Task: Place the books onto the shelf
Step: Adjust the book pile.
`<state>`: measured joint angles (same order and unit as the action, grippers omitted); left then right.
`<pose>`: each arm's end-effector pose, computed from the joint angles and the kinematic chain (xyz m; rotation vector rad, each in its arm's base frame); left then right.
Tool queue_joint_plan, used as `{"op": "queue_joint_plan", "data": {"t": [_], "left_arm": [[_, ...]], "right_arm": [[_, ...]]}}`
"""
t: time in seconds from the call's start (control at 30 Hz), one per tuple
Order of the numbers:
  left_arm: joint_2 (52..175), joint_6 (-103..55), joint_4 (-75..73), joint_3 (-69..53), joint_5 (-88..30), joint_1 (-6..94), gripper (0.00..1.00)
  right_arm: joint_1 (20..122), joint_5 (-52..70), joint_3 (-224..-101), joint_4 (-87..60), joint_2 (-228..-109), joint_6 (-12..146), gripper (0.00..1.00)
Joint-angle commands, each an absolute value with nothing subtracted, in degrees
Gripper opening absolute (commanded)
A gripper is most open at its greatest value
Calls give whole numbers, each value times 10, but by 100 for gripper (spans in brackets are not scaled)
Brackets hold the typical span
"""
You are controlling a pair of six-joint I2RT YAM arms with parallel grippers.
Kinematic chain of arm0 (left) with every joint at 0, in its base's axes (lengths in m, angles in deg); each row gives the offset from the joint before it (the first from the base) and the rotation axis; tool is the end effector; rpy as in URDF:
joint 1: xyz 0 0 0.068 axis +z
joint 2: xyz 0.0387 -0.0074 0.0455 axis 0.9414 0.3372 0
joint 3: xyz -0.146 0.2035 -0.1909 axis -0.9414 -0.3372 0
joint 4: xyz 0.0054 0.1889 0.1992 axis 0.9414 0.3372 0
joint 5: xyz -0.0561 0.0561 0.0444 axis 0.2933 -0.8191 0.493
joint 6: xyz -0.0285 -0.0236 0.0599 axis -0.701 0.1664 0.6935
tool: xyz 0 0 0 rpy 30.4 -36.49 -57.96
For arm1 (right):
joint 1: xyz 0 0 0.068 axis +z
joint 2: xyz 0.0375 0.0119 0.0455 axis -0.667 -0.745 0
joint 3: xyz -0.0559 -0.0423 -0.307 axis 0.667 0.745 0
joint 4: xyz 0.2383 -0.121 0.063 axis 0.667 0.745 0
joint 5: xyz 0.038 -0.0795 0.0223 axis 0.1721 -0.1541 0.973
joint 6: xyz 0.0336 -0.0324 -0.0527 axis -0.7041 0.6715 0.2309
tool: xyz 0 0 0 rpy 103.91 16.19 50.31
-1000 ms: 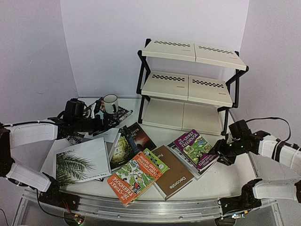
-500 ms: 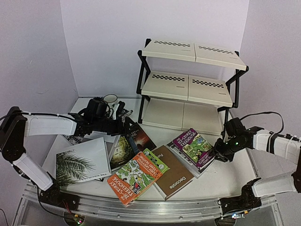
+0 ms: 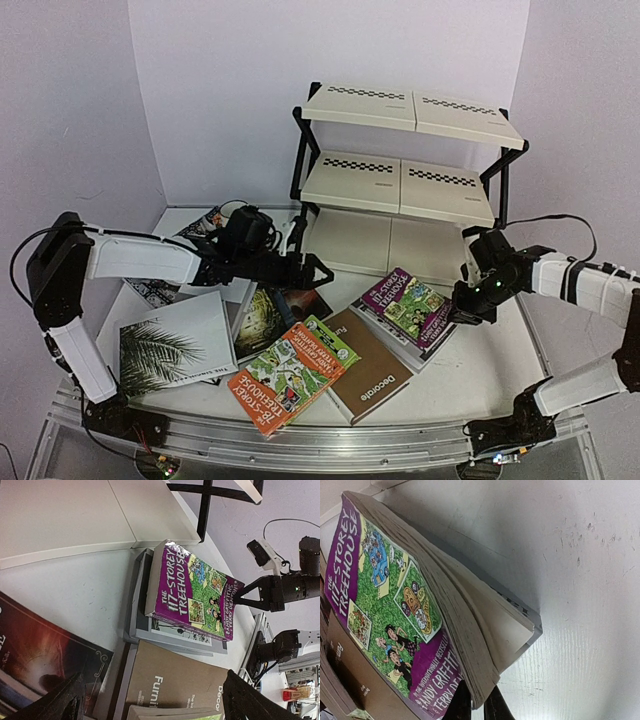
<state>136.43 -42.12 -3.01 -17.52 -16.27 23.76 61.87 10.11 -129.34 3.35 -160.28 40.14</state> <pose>0.2724 -0.3172 0.2496 0.5718 2.2384 -1.1291 0.2519 0.1008 0.2315 0.2238 2.4708 0.5953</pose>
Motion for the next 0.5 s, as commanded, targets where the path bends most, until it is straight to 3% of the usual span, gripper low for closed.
{"op": "queue_joint_plan", "data": {"t": [0.0,0.37,0.47], "left_arm": [[1403,-402,-52,-116,-176,216,96],[1503,-392,-49,-24,-170,197,94],[1525,-389,-47,-3,-161,192,88]], "right_arm": [[622,64,-1333,111,-1608,470,6],[622,48,-1344,137,-1575,475,6],[622,30,-1343,146,-1569,469,14]]}}
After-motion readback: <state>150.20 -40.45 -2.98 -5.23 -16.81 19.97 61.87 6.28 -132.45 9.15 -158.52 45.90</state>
